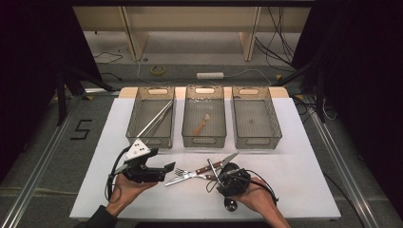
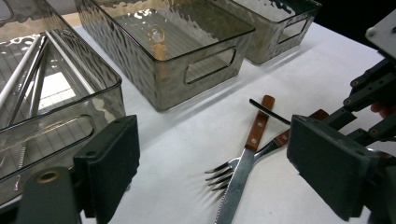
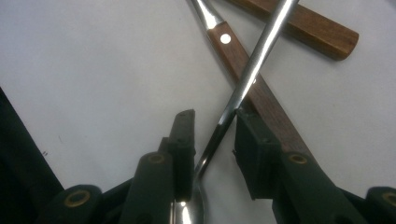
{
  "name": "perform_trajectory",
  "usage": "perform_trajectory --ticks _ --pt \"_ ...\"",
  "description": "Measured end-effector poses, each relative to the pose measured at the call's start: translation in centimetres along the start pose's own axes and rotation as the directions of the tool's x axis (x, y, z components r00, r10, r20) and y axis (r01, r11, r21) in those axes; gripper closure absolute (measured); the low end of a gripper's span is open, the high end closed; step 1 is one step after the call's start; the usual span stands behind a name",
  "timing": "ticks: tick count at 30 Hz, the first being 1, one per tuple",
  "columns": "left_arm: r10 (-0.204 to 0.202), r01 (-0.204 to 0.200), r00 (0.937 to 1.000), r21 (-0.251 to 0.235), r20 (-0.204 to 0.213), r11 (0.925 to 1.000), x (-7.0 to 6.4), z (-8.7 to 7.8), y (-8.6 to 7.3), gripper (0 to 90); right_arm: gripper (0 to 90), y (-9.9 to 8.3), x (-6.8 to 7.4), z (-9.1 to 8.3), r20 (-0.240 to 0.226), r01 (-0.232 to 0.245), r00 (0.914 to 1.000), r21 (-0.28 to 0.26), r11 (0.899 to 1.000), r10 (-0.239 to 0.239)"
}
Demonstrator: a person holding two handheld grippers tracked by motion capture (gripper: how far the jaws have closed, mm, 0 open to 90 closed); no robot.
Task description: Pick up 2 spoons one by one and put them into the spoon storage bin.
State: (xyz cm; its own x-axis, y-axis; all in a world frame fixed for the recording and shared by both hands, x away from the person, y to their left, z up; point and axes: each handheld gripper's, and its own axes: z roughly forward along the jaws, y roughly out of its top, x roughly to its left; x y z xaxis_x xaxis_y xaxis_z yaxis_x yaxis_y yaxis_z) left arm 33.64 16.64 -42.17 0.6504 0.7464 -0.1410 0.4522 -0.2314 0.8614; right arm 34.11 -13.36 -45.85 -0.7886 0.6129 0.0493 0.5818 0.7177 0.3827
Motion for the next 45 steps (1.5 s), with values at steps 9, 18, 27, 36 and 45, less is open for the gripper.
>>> perform_trajectory --ticks 9,18,27,36,45 --pt "0.001 -0.001 1.0 -0.001 0.008 1.0 -0.5 -0.5 -0.4 16.7 71.7 0.2 0.1 0.5 0.015 0.009 0.9998 0.028 1.0 -0.01" --pt "0.011 -0.011 0.9998 -0.006 0.015 0.9999 -1.0 -0.6 -0.4 16.7 75.2 0.4 0.2 0.6 0.031 0.021 0.9993 0.034 0.999 -0.023" --pt "0.018 -0.018 0.9996 -0.002 0.022 0.9998 -1.0 -0.5 -0.5 16.7 82.7 0.5 0.6 0.7 0.045 0.029 0.9985 0.037 0.999 -0.031" --pt "0.028 -0.028 0.9993 0.007 0.025 0.9996 -1.1 -0.5 -0.4 16.7 86.1 0.6 0.8 0.7 0.048 0.031 0.9983 0.04 0.999 -0.033" --pt "0.025 -0.025 0.9994 -0.002 0.024 0.9997 -1.1 -0.6 -0.4 16.7 90.0 0.8 0.3 -0.2 0.042 0.048 0.9979 0.029 0.998 -0.049"
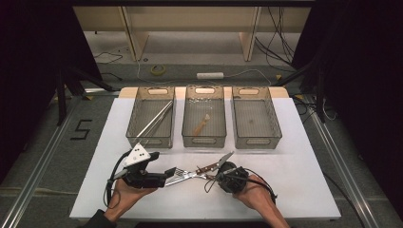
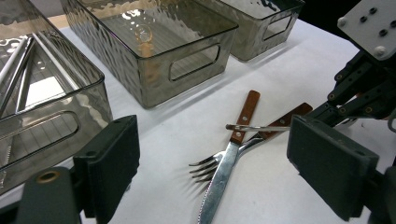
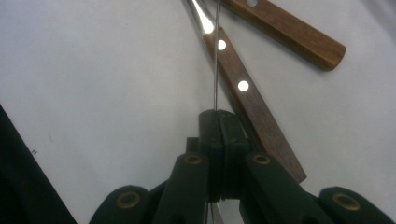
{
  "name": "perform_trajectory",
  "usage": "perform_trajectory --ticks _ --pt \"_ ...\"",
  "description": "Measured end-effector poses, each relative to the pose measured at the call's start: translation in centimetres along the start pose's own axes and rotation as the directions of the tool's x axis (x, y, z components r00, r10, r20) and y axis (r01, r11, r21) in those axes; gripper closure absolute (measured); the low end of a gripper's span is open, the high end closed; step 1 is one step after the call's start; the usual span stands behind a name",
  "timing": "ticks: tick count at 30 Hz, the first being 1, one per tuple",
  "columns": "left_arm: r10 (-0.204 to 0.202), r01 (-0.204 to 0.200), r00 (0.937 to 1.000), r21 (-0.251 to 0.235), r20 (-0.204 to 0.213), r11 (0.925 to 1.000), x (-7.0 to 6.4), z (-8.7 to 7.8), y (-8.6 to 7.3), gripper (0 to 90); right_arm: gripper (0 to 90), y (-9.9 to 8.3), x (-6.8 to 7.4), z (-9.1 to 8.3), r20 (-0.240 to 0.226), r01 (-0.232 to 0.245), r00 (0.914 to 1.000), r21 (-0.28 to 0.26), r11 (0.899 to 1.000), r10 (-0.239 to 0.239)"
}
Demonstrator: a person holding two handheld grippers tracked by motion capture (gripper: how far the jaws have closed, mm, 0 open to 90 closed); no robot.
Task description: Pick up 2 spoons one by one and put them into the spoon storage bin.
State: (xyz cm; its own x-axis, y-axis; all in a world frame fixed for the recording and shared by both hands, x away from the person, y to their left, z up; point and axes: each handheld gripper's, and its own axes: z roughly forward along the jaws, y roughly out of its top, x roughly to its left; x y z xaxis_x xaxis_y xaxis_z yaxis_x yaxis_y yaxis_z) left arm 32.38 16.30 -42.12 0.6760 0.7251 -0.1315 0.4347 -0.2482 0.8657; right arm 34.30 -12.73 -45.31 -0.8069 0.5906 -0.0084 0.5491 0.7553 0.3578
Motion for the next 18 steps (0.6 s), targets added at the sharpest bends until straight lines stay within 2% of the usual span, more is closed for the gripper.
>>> perform_trajectory --ticks 9,18 --pt "0.004 -0.004 1.0 -0.002 -0.002 1.0 0.0 -0.1 0.0 16.7 90.0 0.0 0.1 -0.2 -0.002 0.025 0.9997 0.008 1.0 -0.025" --pt "-0.001 0.001 1.0 -0.021 -0.002 0.9998 0.2 -0.2 0.1 16.7 90.0 0.4 -0.7 -2.1 -0.002 0.032 0.9995 -0.046 0.998 -0.032"
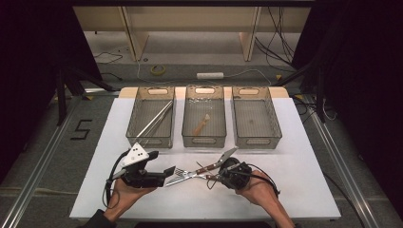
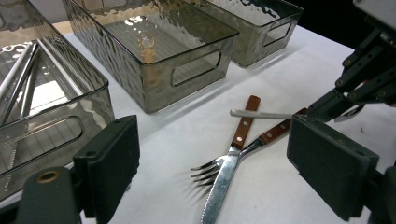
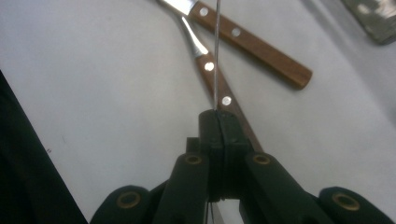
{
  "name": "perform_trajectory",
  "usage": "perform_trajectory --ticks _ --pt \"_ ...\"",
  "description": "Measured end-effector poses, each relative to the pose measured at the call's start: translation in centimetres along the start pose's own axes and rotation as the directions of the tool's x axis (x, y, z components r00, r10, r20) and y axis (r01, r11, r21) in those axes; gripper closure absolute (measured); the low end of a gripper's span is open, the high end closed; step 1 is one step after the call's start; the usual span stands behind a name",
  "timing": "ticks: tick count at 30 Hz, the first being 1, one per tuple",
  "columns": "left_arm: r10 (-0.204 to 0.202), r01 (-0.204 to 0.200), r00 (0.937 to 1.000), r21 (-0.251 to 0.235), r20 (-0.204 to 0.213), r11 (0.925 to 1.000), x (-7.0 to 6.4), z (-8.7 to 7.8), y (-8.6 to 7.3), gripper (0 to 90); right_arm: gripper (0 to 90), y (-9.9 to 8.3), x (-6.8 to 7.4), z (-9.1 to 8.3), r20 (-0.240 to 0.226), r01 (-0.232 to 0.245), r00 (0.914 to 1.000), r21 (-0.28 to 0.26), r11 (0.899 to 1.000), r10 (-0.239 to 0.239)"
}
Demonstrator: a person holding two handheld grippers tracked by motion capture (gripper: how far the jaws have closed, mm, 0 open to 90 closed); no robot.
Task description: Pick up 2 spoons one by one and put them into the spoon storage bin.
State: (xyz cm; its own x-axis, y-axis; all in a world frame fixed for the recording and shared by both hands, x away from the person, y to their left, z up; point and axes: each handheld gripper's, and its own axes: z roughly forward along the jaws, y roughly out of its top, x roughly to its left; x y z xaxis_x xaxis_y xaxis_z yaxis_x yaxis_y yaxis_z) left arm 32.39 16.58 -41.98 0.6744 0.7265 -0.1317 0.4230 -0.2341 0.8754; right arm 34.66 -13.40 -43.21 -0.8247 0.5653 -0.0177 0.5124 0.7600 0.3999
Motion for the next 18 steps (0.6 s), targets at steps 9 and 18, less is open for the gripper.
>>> perform_trajectory --ticks 9,18 --pt "-0.016 0.017 0.9999 -0.023 0.002 0.9996 0.2 -0.3 0.0 16.7 90.0 1.8 -1.7 -1.6 0.014 -0.008 0.9999 -0.079 0.997 0.009" --pt "-0.027 0.027 0.9996 -0.036 0.005 0.999 0.2 -0.5 0.0 16.8 90.0 5.0 -3.6 -3.1 0.036 -0.019 0.999 -0.154 0.988 0.025"
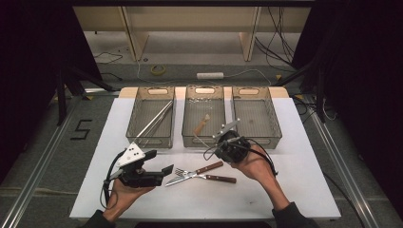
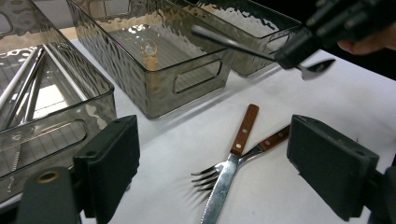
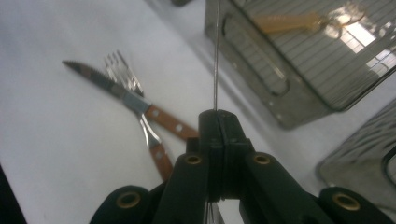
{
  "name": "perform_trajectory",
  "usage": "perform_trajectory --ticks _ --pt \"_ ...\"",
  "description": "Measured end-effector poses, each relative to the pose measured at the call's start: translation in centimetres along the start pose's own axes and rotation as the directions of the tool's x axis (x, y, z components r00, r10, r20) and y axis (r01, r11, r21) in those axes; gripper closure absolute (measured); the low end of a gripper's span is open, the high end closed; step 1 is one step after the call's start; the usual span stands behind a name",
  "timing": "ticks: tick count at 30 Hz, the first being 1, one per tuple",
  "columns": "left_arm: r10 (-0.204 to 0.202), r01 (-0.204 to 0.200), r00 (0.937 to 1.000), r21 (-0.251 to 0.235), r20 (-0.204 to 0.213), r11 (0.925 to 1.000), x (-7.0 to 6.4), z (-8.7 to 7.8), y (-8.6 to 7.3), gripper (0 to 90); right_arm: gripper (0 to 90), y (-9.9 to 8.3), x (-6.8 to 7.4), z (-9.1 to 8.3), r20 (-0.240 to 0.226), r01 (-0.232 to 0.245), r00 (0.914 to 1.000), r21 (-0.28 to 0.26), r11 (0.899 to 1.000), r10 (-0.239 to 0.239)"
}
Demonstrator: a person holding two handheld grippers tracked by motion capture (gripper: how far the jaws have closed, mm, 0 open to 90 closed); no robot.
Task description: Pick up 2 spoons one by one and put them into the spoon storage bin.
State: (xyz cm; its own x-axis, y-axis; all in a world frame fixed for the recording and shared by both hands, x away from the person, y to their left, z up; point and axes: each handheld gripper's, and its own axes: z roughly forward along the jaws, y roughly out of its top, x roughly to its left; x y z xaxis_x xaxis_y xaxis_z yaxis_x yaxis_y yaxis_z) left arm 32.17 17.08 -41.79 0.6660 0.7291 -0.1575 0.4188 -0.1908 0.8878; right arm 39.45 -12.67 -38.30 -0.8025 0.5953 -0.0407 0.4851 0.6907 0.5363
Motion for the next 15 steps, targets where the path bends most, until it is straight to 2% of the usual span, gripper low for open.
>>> perform_trajectory --ticks 15 --pt "-0.002 0.002 1.0 -0.006 -0.007 1.0 0.1 -0.5 -0.2 16.6 90.0 5.1 -3.4 0.6 0.06 -0.038 0.9973 -0.063 0.997 0.042"
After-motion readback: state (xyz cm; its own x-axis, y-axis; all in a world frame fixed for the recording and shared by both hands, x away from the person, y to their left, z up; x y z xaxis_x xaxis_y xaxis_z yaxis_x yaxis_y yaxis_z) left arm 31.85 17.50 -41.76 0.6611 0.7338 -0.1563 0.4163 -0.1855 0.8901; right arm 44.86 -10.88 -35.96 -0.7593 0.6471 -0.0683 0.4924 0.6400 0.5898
